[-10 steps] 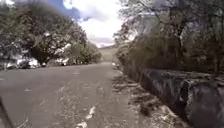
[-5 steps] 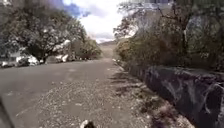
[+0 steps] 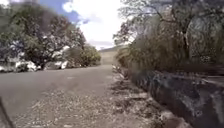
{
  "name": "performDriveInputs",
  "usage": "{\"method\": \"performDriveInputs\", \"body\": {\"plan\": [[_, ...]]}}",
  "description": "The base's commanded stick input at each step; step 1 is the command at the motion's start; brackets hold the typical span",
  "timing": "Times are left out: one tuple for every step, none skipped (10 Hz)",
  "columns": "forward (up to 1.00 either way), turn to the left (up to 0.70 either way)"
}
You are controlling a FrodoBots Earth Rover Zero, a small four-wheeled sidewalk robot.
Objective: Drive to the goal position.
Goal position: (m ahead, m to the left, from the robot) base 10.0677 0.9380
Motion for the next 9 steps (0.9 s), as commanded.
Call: {"method": "performDriveInputs", "body": {"plan": [[0.70,0.00],[0.70,0.00],[0.70,0.00],[0.70,0.00],[0.70,0.00],[0.70,0.00],[0.70,0.00],[0.70,0.00],[0.70,0.00]]}}
